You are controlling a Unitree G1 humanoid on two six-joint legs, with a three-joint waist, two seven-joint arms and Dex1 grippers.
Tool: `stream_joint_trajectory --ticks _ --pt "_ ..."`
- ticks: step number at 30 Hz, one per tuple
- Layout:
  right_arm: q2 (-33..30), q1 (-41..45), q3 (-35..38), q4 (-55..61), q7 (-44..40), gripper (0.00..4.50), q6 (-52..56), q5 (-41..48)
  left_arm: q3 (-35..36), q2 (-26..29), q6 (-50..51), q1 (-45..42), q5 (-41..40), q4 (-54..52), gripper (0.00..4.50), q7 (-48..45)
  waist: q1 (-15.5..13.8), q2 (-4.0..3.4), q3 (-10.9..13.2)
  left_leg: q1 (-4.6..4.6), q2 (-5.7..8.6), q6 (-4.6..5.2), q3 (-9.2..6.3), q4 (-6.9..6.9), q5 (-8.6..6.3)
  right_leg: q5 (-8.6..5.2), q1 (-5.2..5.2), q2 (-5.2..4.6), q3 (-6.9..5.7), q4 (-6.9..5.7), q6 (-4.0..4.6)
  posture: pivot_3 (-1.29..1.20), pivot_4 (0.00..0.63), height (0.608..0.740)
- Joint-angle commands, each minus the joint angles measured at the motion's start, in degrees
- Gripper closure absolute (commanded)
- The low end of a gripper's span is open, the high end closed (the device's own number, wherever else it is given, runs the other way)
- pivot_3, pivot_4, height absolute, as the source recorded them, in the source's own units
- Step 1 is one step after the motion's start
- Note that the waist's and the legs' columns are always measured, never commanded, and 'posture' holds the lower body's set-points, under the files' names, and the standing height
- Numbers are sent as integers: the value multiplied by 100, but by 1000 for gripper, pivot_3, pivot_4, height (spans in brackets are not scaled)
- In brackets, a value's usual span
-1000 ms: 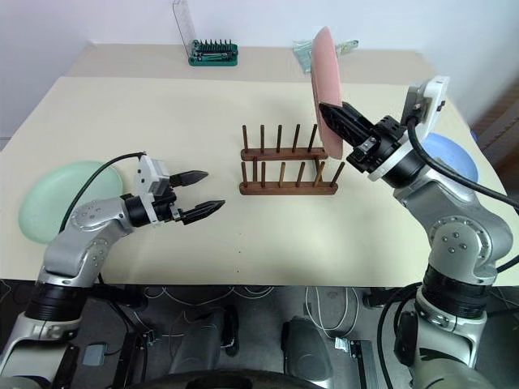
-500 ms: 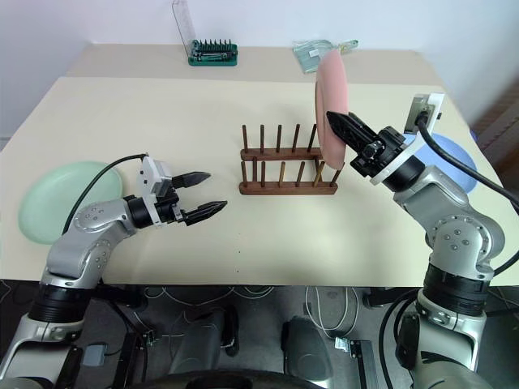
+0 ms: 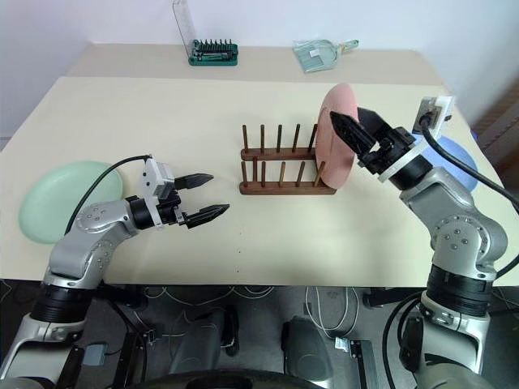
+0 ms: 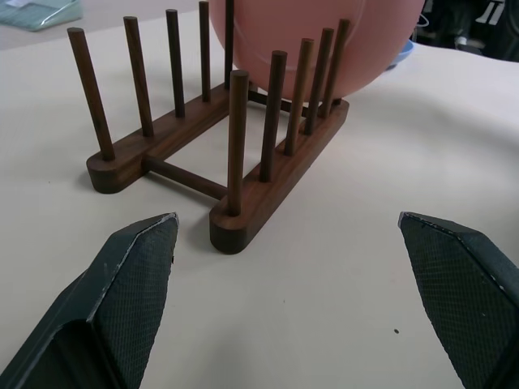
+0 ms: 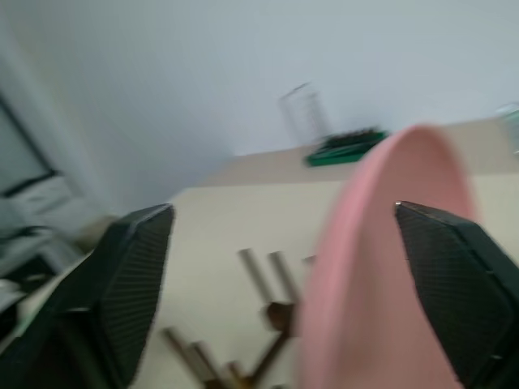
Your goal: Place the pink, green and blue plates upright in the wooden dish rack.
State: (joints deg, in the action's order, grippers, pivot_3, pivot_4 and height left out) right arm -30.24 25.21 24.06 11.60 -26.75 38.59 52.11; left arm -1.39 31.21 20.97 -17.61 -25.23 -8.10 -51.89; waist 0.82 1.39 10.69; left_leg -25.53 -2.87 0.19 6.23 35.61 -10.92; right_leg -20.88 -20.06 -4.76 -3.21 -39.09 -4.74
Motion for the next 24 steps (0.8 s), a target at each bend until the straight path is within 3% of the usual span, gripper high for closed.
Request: stream_joint_trajectory --ticks 1,5,10,18,22,24 --pt "-268 148 295 -111 145 128 -680 -594 71 -54 -115 -65 46 -111 0 98 -2 0 0 0 0 0 1 0 0 0 0 0 0 0 0 0 150 732" --pt "-812 148 150 153 -17 128 -1130 -1278 401 -147 -146 -160 45 18 0 492 -4 -10 6 -1 1 -3 3 0 2 0 -2 0 0 0 0 0 150 732" --pt "-1468 250 -730 1106 -665 128 -1177 -1686 1289 -329 74 -397 -57 150 0 1666 48 -18 10 -1 -6 -3 3 -2 3 0 -10 6 4 -5 0 0 150 732" --pt "-1196 634 -1723 1436 -1042 128 -1097 -1775 2554 -146 640 -717 482 327 0 3944 -9 -12 11 -6 -2 -4 3 7 3 1 -6 -1 3 -2 -2 0 150 732" --pt "-989 714 -1952 1113 -1275 128 -1242 -1907 3366 64 1659 -732 1223 356 0 5727 -1 -7 13 -9 -2 -22 2 7 14 1 -7 -1 1 -2 -2 0 150 732" --pt "-937 754 -2001 1038 -1397 128 -1278 -1924 3559 84 1931 -662 1273 192 0 5971 14 -6 13 -9 -2 -21 2 7 13 1 -9 0 1 -2 -2 0 150 732"
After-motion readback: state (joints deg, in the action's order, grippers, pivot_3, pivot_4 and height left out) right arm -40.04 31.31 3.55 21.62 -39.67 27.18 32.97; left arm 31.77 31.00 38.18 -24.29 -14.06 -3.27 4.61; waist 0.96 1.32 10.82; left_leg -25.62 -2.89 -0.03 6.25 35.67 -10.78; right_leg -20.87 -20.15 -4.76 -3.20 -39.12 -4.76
